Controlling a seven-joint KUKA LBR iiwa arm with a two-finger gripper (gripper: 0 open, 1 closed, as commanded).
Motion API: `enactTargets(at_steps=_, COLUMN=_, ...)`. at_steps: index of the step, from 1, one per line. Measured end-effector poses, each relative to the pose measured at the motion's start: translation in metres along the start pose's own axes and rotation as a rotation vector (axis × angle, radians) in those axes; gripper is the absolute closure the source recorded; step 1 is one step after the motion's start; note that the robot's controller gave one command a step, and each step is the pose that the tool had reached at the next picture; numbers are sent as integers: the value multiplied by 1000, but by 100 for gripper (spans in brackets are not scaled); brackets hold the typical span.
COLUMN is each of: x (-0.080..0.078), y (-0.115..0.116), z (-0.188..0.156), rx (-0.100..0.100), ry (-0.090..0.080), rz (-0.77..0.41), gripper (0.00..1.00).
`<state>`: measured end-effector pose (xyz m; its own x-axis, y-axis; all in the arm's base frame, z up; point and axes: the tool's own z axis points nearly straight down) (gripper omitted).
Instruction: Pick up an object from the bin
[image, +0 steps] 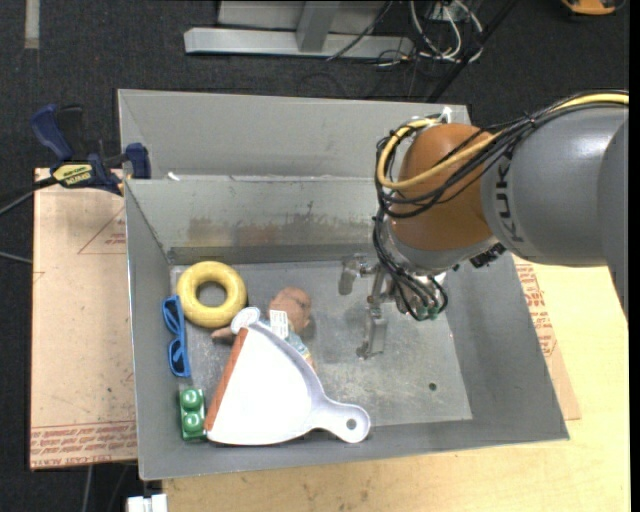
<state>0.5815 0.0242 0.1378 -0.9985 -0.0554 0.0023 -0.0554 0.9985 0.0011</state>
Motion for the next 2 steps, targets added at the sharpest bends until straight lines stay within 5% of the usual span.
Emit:
enactTargets(at_steps=1, x=-5, y=35, z=7, rx=-3, ry=-3, rz=-72, gripper=0)
enactTargets(at_steps=2, x=-21, y=40, z=40, rx=2, ry=-9, rz=-36, gripper=0)
